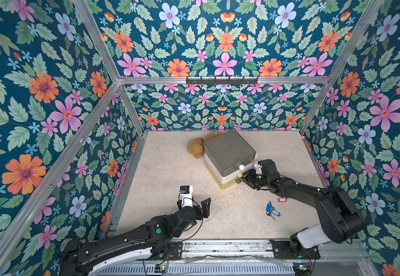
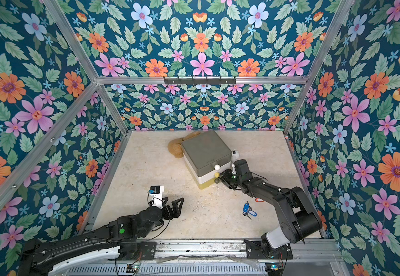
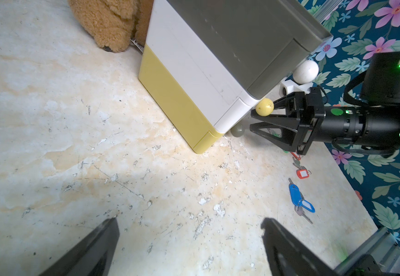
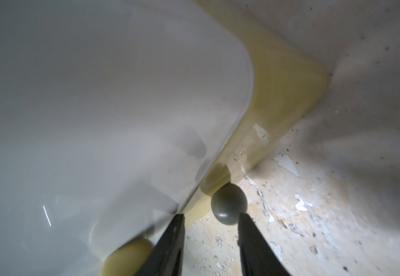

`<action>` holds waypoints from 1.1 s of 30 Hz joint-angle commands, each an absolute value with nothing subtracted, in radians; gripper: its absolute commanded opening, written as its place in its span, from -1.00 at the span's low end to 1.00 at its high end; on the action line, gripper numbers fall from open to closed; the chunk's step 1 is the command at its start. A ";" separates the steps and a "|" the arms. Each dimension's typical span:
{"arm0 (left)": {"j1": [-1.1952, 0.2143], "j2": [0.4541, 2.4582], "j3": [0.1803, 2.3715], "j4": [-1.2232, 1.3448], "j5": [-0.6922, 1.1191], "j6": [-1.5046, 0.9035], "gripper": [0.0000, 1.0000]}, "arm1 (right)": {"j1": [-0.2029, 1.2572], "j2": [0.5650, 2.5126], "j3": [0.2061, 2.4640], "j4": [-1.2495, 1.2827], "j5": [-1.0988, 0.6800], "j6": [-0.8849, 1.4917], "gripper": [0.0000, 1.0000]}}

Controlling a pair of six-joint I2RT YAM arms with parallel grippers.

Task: Take the keys out of the drawer
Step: Close the drawer in the storage box, then reset both arms

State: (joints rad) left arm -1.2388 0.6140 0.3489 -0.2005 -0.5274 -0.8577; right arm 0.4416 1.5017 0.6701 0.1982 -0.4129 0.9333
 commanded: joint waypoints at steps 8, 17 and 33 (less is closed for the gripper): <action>-1.239 0.618 0.347 -0.170 -0.541 -0.864 0.99 | 0.433 1.364 0.671 -0.007 -0.286 0.842 -0.16; -1.239 0.598 0.336 -0.160 -0.608 -0.872 0.99 | 0.386 1.156 0.690 -0.207 -0.127 0.761 -0.14; -1.238 0.564 0.368 -0.115 -0.822 -0.717 0.98 | 0.301 0.833 0.614 -0.040 0.182 0.414 0.02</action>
